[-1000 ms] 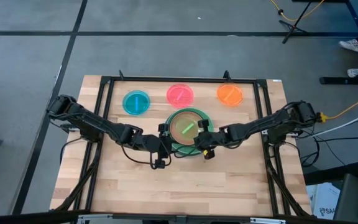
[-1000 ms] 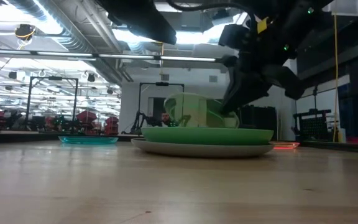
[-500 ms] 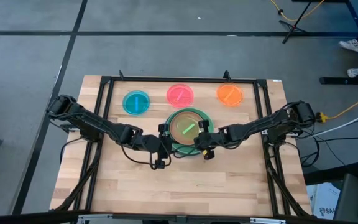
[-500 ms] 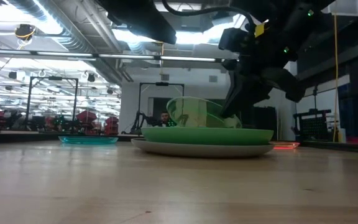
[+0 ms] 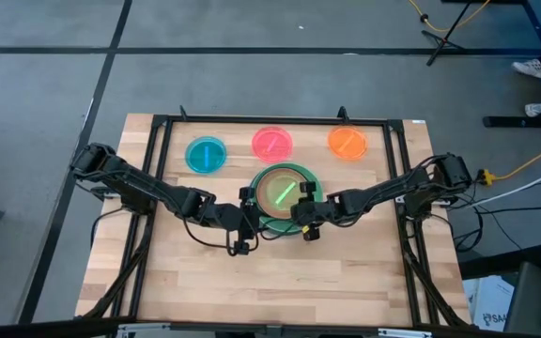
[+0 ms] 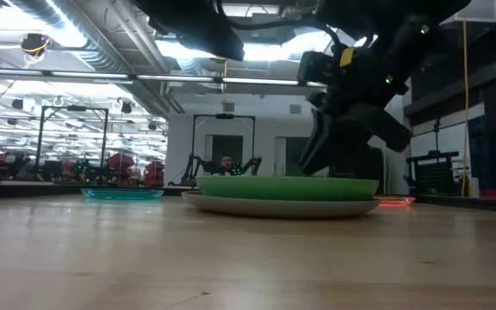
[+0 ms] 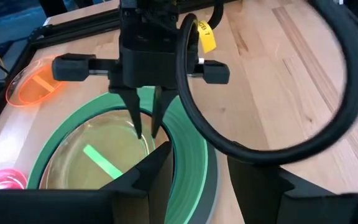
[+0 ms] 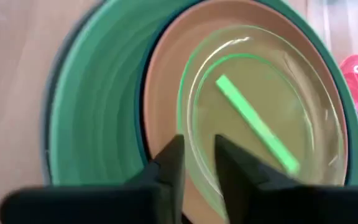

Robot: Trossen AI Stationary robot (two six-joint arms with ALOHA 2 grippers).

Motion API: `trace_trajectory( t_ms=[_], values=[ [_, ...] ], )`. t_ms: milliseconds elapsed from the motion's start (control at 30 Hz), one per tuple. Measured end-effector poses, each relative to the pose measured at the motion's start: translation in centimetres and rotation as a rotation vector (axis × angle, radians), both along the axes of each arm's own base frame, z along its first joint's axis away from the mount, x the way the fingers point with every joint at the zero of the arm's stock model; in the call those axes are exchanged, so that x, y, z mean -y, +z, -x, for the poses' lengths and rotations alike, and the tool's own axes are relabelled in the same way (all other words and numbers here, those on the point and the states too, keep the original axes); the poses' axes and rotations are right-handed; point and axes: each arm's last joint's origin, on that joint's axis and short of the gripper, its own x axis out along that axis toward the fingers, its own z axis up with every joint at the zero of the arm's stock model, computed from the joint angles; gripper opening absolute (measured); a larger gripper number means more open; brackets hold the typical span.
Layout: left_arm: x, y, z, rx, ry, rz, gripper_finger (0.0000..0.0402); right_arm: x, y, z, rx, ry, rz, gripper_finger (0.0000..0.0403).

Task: Stack plastic plates
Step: Stack the green plate on top of the brown plate, then stack the orange plate on top of the green plate

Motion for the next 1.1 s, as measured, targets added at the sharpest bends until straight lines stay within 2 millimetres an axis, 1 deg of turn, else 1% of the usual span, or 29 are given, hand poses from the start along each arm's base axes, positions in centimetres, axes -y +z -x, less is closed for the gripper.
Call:
trace_trajectory(
  t_ms=[67,133,200,267,400,500,667,767,867,1100],
  values=[
    [0.0,0.0,0.0,0.001,0.001,0.000,0.0147,-0.1,0.2,-0.2,0.020,0.003,-0.001,0.0104],
    [0.0,0.0,0.0,0.001,0.001,0.000,0.0147,-0.1,0.5,-0.2,-0.018,0.020,0.013,0.0132],
    [0.0,0.0,0.0,0.000,0.000,0.000,0.0147,-0.1,1.4,0.0,-0.059,0.018,0.019,0.0155],
    [0.0,0.0,0.0,0.001,0.000,0.000,0.0147,0.0,2.8,0.2,-0.067,0.005,0.010,0.0169],
    [0.0,0.0,0.0,-0.004,0.003,0.002,0.0147,0.3,5.1,1.7,-0.069,0.000,0.007,0.0182],
    [0.1,-0.1,0.1,-0.009,0.005,0.010,0.0147,0.9,6.9,3.3,-0.023,-0.018,-0.005,0.0183],
    [0.2,-0.1,0.1,-0.013,0.002,0.009,0.0147,2.5,8.4,5.9,0.047,-0.083,-0.026,0.0183],
    [0.2,-0.1,0.1,-0.012,0.003,0.010,0.0147,3.9,8.5,7.1,0.067,-0.130,-0.029,0.0183],
    [0.2,-0.1,0.1,-0.012,0.004,0.010,0.0147,5.5,8.0,8.0,0.067,-0.203,-0.013,0.0183],
    [0.2,-0.1,0.1,-0.008,0.006,0.012,0.0147,9.7,5.9,9.3,0.009,-0.389,0.005,0.0183]
  ],
)
